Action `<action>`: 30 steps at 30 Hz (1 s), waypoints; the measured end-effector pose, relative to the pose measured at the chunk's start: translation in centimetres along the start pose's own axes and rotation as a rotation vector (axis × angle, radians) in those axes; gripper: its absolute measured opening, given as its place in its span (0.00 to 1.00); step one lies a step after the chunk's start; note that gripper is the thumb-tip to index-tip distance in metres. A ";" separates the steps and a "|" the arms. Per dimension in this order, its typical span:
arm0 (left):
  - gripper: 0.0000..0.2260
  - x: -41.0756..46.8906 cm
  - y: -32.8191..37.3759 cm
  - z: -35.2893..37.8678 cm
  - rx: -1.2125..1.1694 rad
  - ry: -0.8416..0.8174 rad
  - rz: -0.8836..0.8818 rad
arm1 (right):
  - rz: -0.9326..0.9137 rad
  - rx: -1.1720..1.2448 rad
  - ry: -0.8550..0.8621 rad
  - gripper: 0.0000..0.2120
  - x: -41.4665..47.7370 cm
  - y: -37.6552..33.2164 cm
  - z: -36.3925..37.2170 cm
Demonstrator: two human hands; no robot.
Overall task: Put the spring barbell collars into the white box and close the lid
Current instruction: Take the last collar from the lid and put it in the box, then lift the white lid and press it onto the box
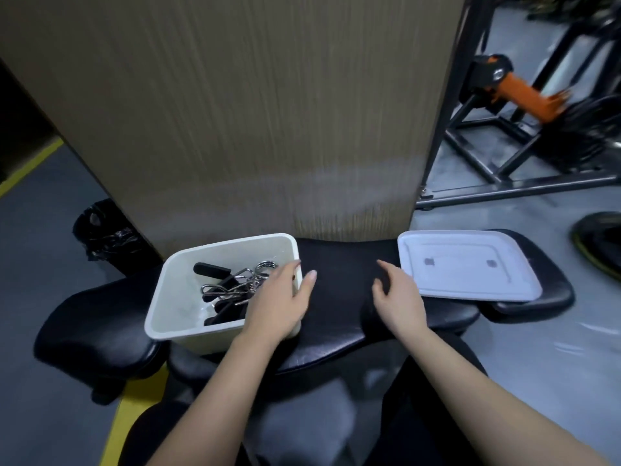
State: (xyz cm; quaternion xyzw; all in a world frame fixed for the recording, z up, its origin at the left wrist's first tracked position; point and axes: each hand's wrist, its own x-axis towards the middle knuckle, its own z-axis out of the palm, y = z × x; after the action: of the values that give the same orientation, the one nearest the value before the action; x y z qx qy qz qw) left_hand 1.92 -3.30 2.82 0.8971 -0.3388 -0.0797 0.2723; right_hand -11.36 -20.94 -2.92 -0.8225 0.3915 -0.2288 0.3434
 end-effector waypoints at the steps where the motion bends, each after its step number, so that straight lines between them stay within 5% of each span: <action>1: 0.30 0.6 1.0 0.9 0.065 -0.048 -0.043 | 0.030 -0.075 -0.009 0.21 0.5 1.1 -0.3; 6: 0.42 1.6 2.1 3.1 0.454 -0.091 -0.115 | 0.153 -0.444 -0.097 0.25 2.6 6.6 0.6; 9: 0.42 1.8 1.8 3.1 0.517 -0.101 -0.168 | 0.202 -0.556 -0.103 0.18 3.3 7.7 2.3; 11: 0.43 1.9 1.8 3.2 0.524 -0.097 -0.196 | 0.220 -0.528 -0.079 0.12 3.3 7.4 3.3; 20: 0.40 1.7 3.3 3.1 0.562 -0.163 -0.232 | 0.028 -0.598 -0.130 0.15 1.5 5.5 3.8; 25: 0.39 0.9 4.6 4.0 0.563 -0.183 -0.159 | -0.032 -0.654 0.001 0.08 1.7 5.2 2.4; 30: 0.37 1.2 4.8 4.1 0.529 -0.141 -0.112 | -0.050 -0.681 0.041 0.10 2.0 4.1 1.2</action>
State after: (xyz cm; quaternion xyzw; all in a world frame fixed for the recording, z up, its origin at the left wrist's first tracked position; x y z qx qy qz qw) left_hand -1.23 -8.92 2.03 0.9465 -0.3160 -0.0657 -0.0005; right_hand -11.40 -24.01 -6.56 -0.8946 0.4317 -0.1097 0.0354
